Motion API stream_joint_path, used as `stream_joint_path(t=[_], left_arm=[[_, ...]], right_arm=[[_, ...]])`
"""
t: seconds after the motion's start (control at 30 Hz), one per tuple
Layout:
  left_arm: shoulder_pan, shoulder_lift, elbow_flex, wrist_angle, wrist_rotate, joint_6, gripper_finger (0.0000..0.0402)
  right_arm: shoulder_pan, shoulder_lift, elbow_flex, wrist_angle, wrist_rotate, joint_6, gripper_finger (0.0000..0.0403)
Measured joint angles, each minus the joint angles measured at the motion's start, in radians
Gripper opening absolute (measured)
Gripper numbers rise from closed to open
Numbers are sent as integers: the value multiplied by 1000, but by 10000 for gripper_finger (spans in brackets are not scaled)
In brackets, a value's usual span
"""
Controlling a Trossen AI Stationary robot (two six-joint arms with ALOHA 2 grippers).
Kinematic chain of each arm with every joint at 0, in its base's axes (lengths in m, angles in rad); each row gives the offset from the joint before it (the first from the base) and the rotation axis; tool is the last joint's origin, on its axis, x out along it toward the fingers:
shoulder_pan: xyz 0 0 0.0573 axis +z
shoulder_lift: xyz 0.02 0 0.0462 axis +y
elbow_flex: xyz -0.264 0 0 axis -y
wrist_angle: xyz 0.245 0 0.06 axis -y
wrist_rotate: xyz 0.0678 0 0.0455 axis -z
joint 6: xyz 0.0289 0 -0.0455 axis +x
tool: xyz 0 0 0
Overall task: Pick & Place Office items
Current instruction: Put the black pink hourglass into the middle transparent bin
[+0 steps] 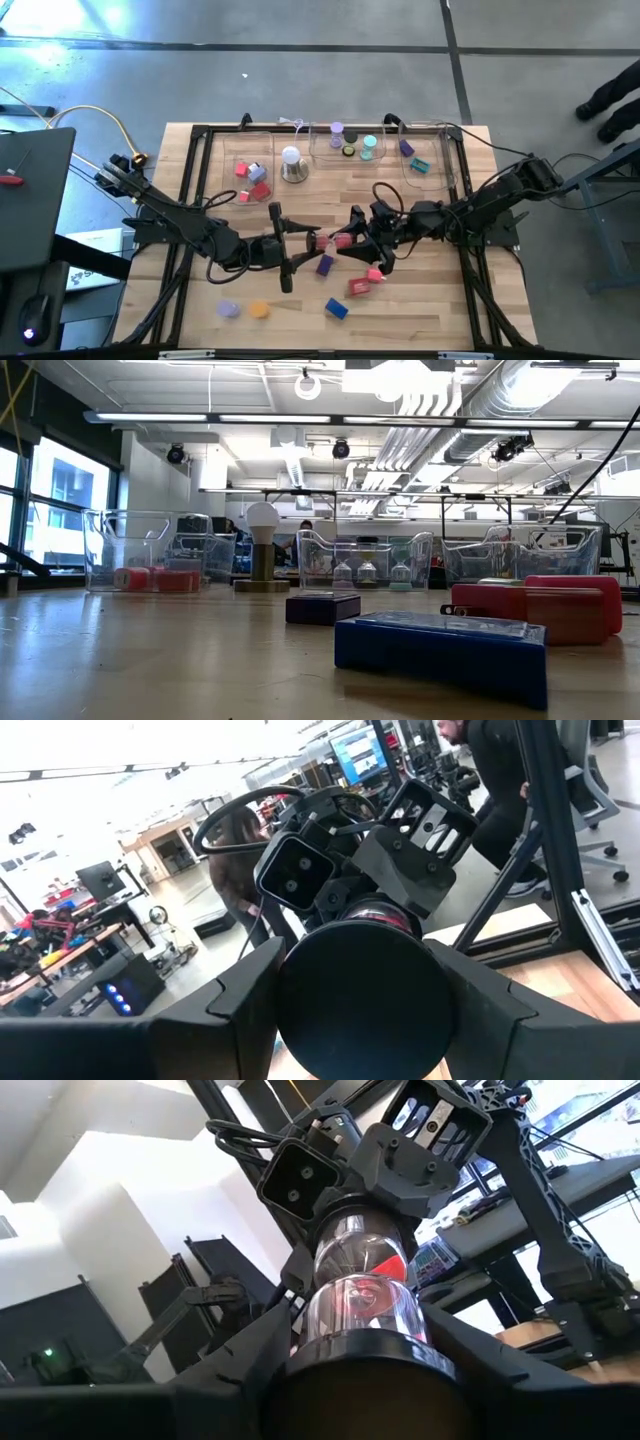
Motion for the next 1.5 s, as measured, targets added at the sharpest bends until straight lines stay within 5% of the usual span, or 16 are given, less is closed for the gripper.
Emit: stream_joint_path(t=[0.4,0.83,1.17,1.5], left_arm=[[0,0,-1,14,-5,-13,305],[-51,0,-1,41,-48,-192,315],[-175,-2,-1,23,-534,-265,315],[-223,-6,-1,2,-588,-240,315]], right_arm=[[0,0,0,-65,-6,-74,185],[0,0,0,-368,86,-75,185],[-34,-97,117,-973,308,-52,185],[-237,-76,454,-1633,328,6,185]])
